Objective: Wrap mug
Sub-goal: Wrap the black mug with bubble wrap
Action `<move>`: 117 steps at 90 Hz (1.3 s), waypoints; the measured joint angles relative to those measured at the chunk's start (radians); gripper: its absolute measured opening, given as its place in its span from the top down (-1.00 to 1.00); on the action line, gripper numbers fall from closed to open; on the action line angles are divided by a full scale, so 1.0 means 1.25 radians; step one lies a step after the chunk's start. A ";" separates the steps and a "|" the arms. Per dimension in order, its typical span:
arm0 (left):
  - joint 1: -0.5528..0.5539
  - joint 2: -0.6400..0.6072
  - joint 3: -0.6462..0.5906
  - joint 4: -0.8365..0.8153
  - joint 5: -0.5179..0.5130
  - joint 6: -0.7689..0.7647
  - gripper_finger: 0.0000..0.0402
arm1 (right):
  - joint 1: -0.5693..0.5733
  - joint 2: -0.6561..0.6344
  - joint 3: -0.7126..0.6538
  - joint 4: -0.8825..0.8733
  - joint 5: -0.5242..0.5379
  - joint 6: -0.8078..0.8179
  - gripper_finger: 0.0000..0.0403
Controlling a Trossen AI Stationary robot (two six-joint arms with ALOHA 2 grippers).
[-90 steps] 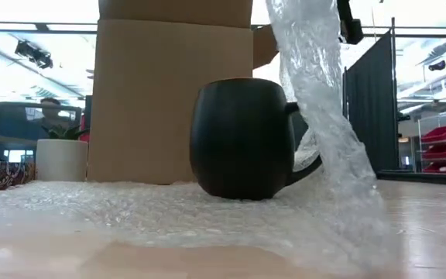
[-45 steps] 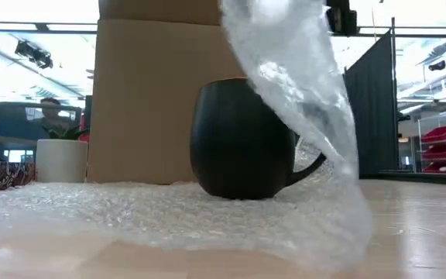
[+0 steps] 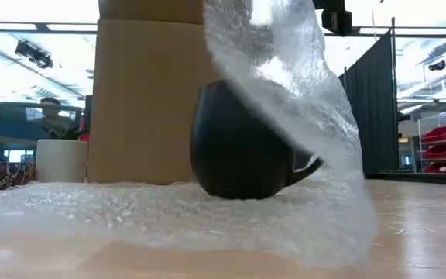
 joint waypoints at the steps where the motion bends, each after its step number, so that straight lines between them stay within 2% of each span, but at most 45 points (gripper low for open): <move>1: 0.000 0.000 0.000 0.003 0.003 0.003 1.00 | -0.001 0.000 0.000 -0.001 -0.002 -0.001 1.00; 18: -0.008 0.000 0.000 0.100 0.077 0.044 1.00 | -0.019 0.000 0.000 -0.031 -0.003 -0.027 1.00; 28: -0.007 0.000 0.000 0.117 0.076 0.051 1.00 | -0.019 0.004 0.000 -0.013 -0.007 -0.014 1.00; 35: -0.001 0.002 0.000 0.126 0.074 0.051 1.00 | -0.014 0.004 0.000 -0.002 -0.039 0.024 1.00; 45: 0.010 0.017 0.000 0.156 0.074 0.051 1.00 | 0.011 0.004 0.000 0.037 -0.076 0.075 1.00; 58: 0.030 0.042 0.000 0.193 0.085 0.052 1.00 | 0.058 0.006 0.000 0.148 -0.126 0.078 1.00; 68: 0.045 0.065 0.000 0.249 0.105 0.052 1.00 | 0.093 0.026 0.000 0.152 -0.132 0.072 1.00; 90: 0.083 0.139 0.000 0.421 0.208 0.049 1.00 | 0.131 0.047 0.000 0.163 -0.099 0.010 1.00; 117: 0.109 0.211 0.000 0.539 0.242 0.025 1.00 | 0.118 0.076 0.000 0.138 -0.081 -0.138 1.00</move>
